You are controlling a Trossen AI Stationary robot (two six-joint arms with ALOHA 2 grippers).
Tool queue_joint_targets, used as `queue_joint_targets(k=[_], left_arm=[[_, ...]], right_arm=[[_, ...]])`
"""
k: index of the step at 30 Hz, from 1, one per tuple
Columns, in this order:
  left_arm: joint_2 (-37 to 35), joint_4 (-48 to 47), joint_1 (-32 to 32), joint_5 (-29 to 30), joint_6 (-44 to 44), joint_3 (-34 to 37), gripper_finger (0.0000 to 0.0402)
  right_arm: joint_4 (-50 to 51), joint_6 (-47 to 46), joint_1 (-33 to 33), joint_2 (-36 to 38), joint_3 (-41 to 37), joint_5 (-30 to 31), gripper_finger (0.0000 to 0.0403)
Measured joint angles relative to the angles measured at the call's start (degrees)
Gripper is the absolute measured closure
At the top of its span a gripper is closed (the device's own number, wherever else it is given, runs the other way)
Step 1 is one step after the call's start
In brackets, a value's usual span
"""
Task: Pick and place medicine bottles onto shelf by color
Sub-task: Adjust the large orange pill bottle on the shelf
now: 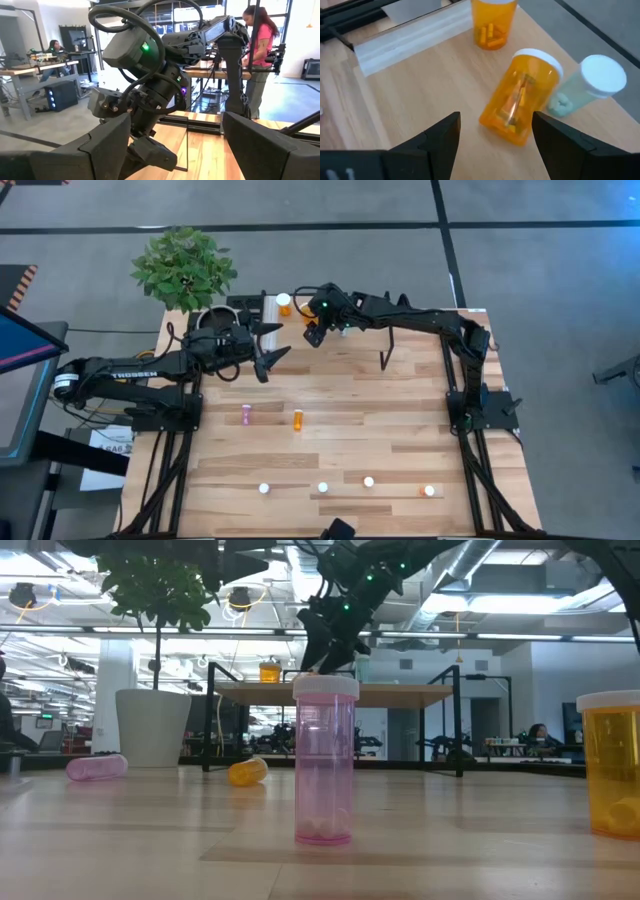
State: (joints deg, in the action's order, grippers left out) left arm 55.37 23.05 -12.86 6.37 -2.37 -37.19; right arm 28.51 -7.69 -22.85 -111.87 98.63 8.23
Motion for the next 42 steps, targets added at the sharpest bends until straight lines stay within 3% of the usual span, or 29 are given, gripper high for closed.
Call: queue_joint_targets(k=[33,42], left_arm=[[0.0,-0.18,0.0,0.04,0.17,0.0,0.0095],[0.05,-8.16,0.02,7.95,0.36,-1.5,0.0095]], right_arm=[[-0.16,-3.0,1.99,0.5,-0.08,3.69,0.0132],[6.62,0.0,4.84,9.29,-0.11,3.78,0.0132]])
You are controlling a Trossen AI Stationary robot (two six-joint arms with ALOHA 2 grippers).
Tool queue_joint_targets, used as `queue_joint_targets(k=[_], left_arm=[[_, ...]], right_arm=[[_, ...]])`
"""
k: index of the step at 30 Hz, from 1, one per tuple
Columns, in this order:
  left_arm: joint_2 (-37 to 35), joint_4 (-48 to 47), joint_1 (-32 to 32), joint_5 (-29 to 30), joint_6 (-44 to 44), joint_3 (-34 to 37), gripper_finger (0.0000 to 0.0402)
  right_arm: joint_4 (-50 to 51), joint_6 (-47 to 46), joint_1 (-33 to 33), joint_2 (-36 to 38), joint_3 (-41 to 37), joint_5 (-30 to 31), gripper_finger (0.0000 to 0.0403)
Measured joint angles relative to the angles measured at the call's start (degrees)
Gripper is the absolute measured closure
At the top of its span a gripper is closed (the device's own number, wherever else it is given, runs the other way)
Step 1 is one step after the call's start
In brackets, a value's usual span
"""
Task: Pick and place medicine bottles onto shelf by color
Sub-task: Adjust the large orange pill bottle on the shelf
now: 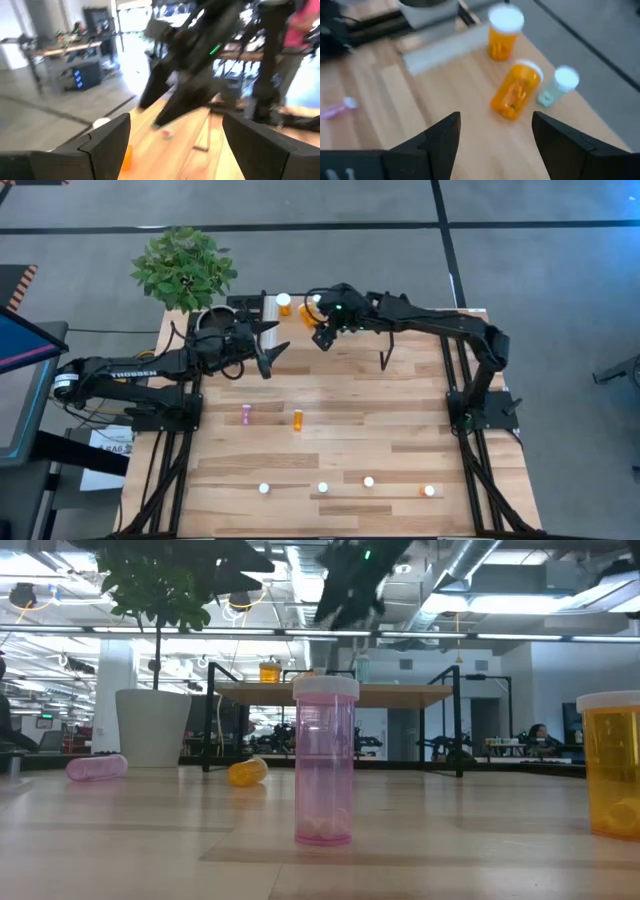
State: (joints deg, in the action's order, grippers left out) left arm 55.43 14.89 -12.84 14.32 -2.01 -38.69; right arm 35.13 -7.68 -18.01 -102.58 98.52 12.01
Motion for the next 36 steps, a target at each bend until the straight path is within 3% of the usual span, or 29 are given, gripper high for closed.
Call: queue_joint_targets(k=[5,14,26,36], left_arm=[[3.13,-6.13,0.0,1.57,-0.59,-4.93,0.0095],[19.86,-18.47,-2.95,5.6,-4.8,-19.21,0.0088],[40.41,-36.24,-9.25,3.93,-8.51,-40.4,0.0007],[41.84,-41.61,-11.55,2.13,-9.53,-45.21,0.0002]], right_arm=[[-1.82,2.58,1.64,6.26,-2.67,0.33,0.0132],[-9.69,1.29,1.67,19.22,-19.39,1.2,0.0133],[-12.71,1.88,1.91,26.47,-28.5,1.2,0.0133],[-11.46,4.34,2.85,26.47,-28.79,1.12,0.0133]])
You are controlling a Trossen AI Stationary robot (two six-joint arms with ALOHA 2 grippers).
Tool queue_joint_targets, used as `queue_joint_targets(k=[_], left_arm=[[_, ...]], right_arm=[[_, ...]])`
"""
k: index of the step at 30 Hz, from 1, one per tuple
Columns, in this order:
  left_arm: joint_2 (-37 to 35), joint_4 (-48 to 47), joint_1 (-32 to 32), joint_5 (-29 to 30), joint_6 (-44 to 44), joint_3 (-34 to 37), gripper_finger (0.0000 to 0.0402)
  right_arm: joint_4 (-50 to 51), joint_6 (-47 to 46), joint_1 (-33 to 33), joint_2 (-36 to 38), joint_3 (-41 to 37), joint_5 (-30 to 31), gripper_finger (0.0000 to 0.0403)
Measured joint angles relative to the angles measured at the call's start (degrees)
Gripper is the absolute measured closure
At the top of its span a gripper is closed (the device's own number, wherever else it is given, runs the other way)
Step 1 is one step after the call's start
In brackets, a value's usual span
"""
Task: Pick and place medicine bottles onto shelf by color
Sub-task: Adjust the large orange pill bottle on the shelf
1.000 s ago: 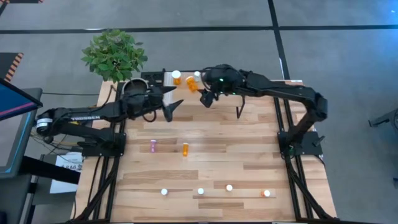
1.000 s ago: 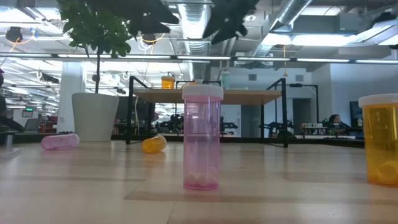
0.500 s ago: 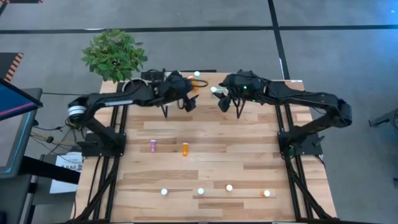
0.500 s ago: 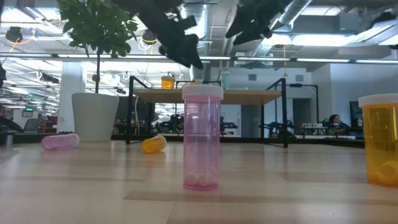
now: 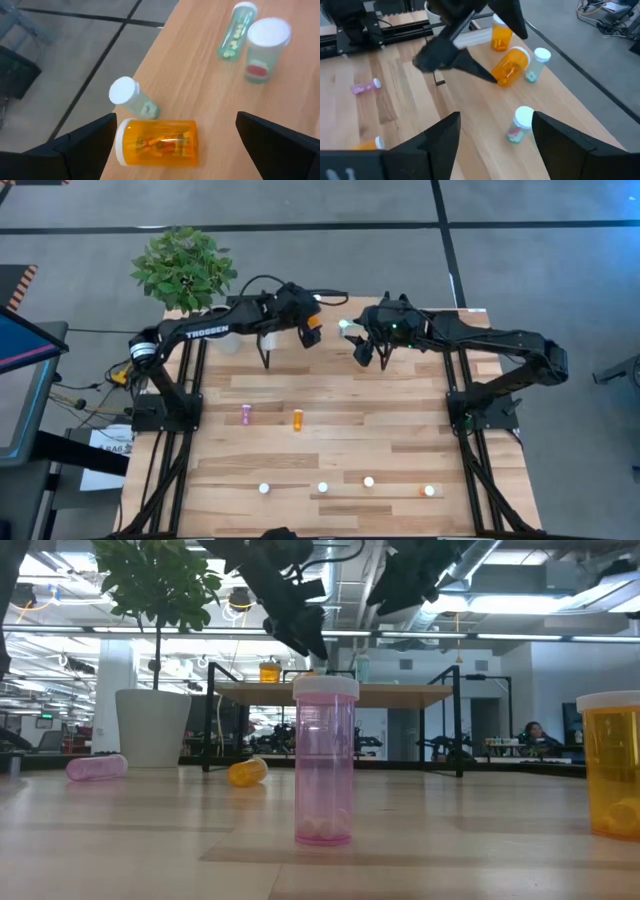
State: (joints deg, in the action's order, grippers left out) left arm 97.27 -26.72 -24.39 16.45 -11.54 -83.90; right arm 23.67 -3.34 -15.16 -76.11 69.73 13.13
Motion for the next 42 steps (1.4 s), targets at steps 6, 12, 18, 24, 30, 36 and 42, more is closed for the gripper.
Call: queue_joint_targets(k=[6,12,18,24,30,36,42], left_arm=[[-0.26,-2.88,-3.08,-3.96,-0.28,-0.09,0.0002],[0.31,-4.84,-6.04,-7.96,-0.02,-0.02,0.0002],[0.31,-4.69,-7.09,-11.03,-1.04,-0.04,0.0002],[0.31,-4.68,-7.16,-14.29,-1.54,-0.04,0.0002],[0.31,-4.52,-7.29,-14.37,-1.99,-0.04,0.0002],[0.31,-3.69,-7.32,-14.69,-2.13,-0.04,0.0002],[0.32,-2.94,-7.52,-14.67,-2.11,-0.04,0.0002]], right_arm=[[-0.01,0.64,0.09,0.08,0.0,-0.09,0.0133],[-0.06,0.77,0.08,0.06,0.02,-0.14,0.0133],[-0.14,0.5,0.07,0.06,0.04,-0.16,0.0133],[-0.17,0.38,0.07,0.03,0.04,-0.18,0.0133],[-0.18,0.36,0.09,0.01,0.04,-0.18,0.0133],[-0.21,0.31,0.09,0.01,0.07,-0.2,0.0133],[-0.21,0.18,0.09,0.01,0.07,-0.22,0.0133]])
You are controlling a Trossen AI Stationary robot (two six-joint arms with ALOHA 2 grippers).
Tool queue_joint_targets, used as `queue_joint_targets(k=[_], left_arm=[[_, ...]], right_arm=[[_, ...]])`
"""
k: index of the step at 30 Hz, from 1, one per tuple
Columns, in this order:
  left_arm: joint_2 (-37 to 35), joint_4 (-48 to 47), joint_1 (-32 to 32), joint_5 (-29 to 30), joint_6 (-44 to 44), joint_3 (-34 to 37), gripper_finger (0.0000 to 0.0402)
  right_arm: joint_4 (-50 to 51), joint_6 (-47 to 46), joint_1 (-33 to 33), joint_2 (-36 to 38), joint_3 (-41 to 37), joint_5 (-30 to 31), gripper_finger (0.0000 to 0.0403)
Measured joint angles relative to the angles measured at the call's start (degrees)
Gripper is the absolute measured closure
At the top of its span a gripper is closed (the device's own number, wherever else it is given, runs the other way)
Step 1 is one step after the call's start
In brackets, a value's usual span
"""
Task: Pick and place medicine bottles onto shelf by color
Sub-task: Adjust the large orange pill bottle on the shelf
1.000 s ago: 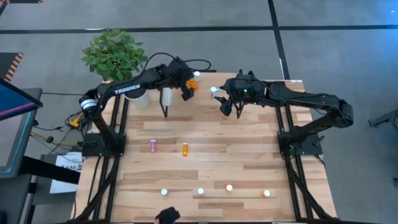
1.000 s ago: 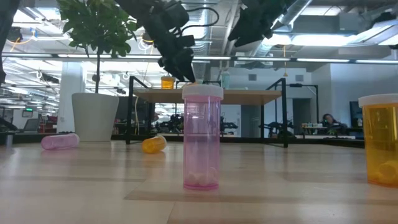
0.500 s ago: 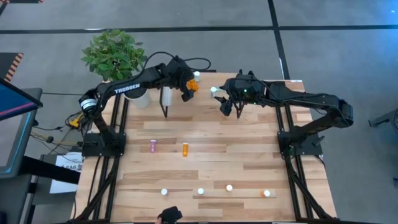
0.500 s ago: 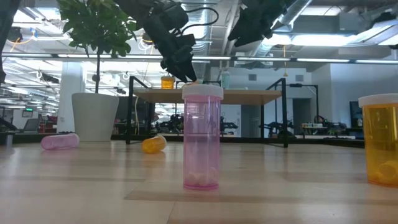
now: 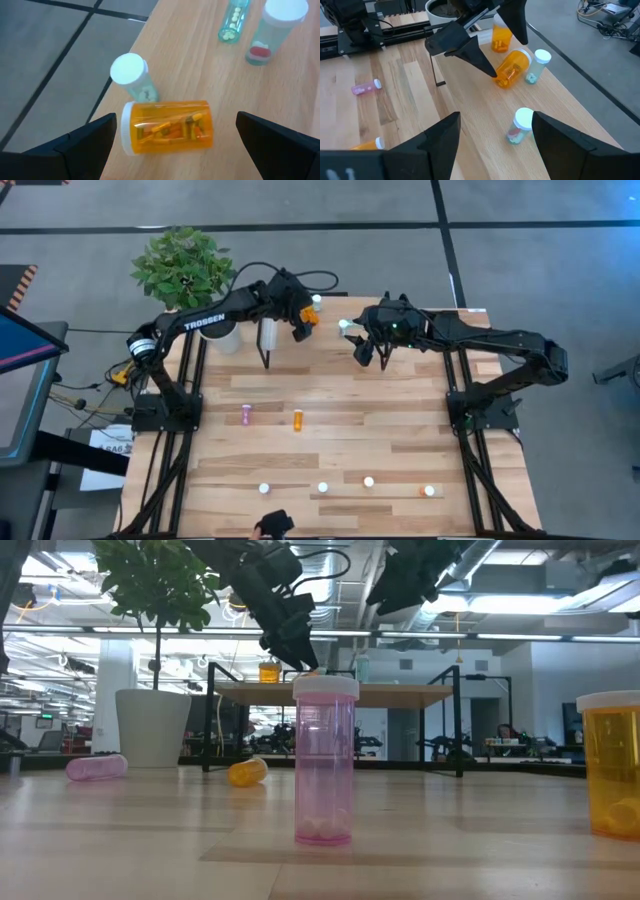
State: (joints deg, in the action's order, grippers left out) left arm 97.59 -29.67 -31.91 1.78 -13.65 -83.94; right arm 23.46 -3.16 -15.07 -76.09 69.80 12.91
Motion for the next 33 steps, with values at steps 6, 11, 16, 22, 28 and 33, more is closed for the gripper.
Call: queue_joint_targets(k=[6,11,16,22,28,33], left_arm=[[0.01,0.17,-0.34,0.0,-0.72,0.0,0.0002],[0.01,0.68,-0.34,0.0,-1.26,0.0,0.0002],[0.03,1.36,-0.74,-0.1,-2.45,0.02,0.0002],[0.81,1.42,-1.17,-1.88,-2.73,0.0,0.0002],[2.24,0.91,-1.52,-1.55,-2.64,0.0,0.0002],[2.79,0.98,-1.56,-1.28,-2.58,0.02,0.0002]], right_arm=[[-0.02,-0.26,0.0,0.0,0.0,0.0,0.0133],[-0.14,-0.33,0.0,0.0,0.0,-0.02,0.0133],[-0.59,-0.44,0.0,0.0,0.0,-0.01,0.0133],[-0.94,-0.44,0.0,-0.01,0.0,-0.01,0.0133],[-1.42,-0.45,0.0,-0.02,0.04,0.0,0.0133],[-1.44,-0.46,0.0,-0.02,0.04,0.0,0.0133]])
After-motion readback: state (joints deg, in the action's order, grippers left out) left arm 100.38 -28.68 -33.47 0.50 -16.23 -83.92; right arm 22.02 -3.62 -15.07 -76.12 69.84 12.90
